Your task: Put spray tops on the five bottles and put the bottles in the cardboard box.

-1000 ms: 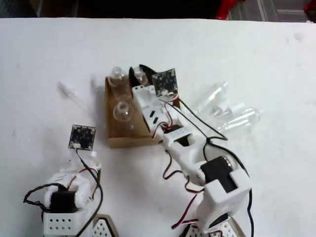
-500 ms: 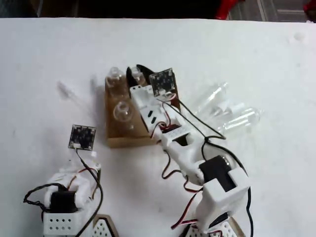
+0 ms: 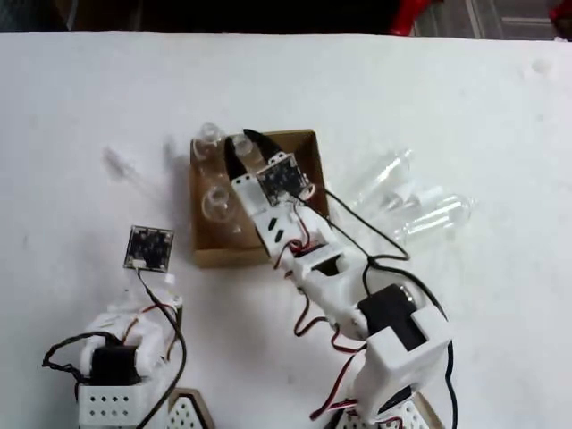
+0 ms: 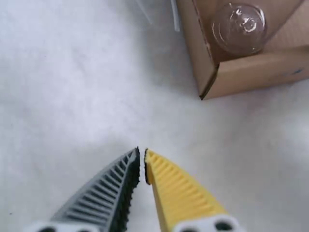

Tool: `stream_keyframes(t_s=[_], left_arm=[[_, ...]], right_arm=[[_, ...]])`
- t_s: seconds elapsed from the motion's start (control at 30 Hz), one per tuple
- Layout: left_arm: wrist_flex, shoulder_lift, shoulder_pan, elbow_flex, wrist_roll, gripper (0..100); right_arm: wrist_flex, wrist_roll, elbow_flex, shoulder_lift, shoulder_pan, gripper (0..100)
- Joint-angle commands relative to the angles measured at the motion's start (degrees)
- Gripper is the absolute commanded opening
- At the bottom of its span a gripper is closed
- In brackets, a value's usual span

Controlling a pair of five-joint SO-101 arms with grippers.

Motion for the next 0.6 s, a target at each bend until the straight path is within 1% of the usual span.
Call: stream_keyframes(t_s=[0.0,0.17,0.23,0.33,0.4,0.5,0.57], left_arm=[[0.09,-0.57,-1.10,-0.18,0.79,2],[0.09,-0.57,-1.10,-0.18,0.79,2],[0.09,-0.57,-1.10,-0.18,0.79,2],[0.09,-0.57,-1.10,-0.18,0.79,2],[0.09,-0.57,-1.10,-0.18,0.79,2],[0.09,-0.57,-1.10,-0.18,0.79,2],[0.09,-0.57,-1.10,-0.18,0.79,2]], right_arm=[[-1.01,0.62,0.26,-0.84,-0.04,1.6],[0.66,0.53,0.35,-2.59,-0.13,2.1],[4.18,-0.62,0.26,-5.32,0.04,2.1],[11.65,-6.95,0.00,-10.42,0.84,2.1],[17.71,-9.76,-0.88,-13.05,1.19,2.2],[24.22,-9.85,-2.37,-14.64,1.36,2.2],[24.75,-9.85,-2.64,-14.64,1.36,2.2]])
